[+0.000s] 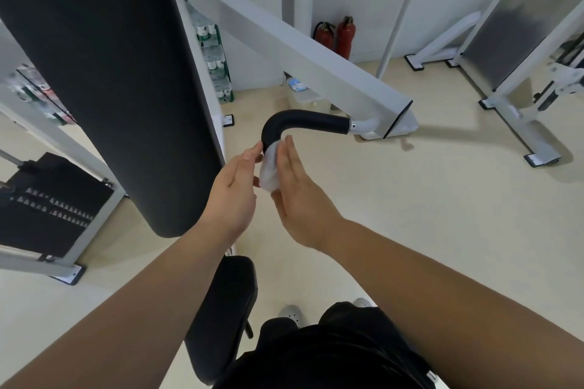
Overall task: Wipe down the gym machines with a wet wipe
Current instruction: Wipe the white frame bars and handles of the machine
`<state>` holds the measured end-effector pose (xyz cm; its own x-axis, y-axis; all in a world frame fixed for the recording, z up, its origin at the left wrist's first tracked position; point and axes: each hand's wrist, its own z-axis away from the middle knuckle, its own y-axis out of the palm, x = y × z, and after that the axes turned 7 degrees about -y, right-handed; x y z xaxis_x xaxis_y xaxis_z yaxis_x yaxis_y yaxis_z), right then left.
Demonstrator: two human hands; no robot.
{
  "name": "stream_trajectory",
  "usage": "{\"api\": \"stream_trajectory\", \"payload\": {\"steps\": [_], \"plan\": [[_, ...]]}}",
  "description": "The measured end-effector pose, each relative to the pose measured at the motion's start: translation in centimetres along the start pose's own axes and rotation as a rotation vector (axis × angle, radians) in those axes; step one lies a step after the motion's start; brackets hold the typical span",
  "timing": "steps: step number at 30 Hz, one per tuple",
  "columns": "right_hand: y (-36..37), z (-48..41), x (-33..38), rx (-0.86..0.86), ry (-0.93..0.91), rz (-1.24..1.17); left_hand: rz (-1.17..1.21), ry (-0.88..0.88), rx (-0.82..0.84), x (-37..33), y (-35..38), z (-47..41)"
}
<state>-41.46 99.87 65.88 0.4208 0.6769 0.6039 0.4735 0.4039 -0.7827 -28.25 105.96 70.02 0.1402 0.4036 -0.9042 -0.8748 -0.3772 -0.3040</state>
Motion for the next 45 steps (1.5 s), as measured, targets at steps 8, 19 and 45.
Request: {"api": "stream_trajectory", "payload": {"steps": [8, 19, 45], "plan": [[0.5, 3.6, -1.9, 0.089, -0.196, 0.25, -0.073, 0.124, -0.186, -0.7, 1.0, -0.1], [-4.5, -8.5, -2.3, 0.156, -0.32, 0.615, -0.2, 0.279, -0.388, -3.9, 3.3, -3.1], [-6.0, 0.1, -13.1, -0.151, 0.168, 0.544, -0.957, 0.498, -0.261, -4.5, 6.5, -6.7]]}}
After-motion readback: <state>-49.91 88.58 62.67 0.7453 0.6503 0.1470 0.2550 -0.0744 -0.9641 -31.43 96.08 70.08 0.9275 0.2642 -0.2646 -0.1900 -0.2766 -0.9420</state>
